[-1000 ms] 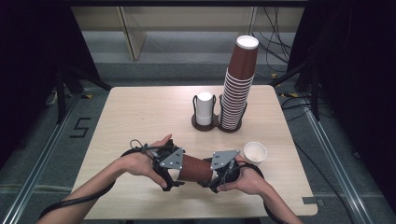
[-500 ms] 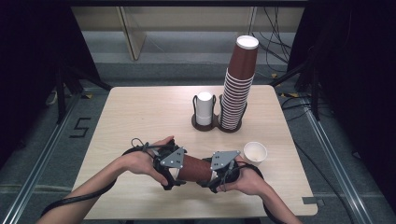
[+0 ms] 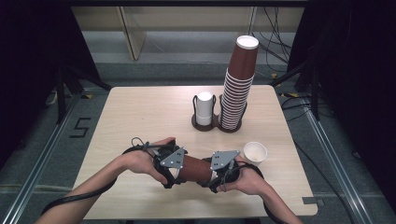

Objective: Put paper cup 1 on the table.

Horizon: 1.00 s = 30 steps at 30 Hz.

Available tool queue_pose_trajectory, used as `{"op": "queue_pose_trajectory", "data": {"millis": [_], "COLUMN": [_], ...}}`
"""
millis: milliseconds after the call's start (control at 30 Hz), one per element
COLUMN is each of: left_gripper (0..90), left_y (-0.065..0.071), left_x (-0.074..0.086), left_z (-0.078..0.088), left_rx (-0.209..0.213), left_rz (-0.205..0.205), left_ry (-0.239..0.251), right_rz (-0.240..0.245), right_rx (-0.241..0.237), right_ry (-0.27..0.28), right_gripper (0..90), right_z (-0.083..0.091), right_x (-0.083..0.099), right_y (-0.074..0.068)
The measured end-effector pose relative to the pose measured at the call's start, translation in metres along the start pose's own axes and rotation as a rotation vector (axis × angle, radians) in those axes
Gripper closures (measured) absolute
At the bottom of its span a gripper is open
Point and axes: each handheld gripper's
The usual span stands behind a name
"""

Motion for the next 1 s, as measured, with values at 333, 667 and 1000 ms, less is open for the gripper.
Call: {"op": "queue_pose_trajectory", "data": {"millis": [333, 667, 1000], "left_gripper": [10.2, 10.9, 11.0], "left_y": [0.000, -0.001, -0.003], "left_x": [-0.002, -0.009, -0.012], "left_z": [0.001, 0.005, 0.010], "left_rx": [0.001, -0.012, -0.009], "left_rz": [0.003, -0.016, -0.056], "left_ry": [-0.019, -0.043, -0.125], "right_rz": [-0.029, -0.061, -0.020], "right_rx": [0.000, 0.015, 0.041], "right_ry": [-0.022, -0.059, -0.083], "right_gripper": [22.0, 15.2, 13.8], "right_z": [0.000, -0.003, -0.002], "right_x": [-0.002, -0.003, -0.003], "right_y": [0.000, -0.003, -0.002]}}
Point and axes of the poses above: each handheld gripper's, and its own axes: z roughly backward along the jaws, x roughly out of its underside, y roughly to its right, and after that the axes turned 1 degree about -y, right-handed
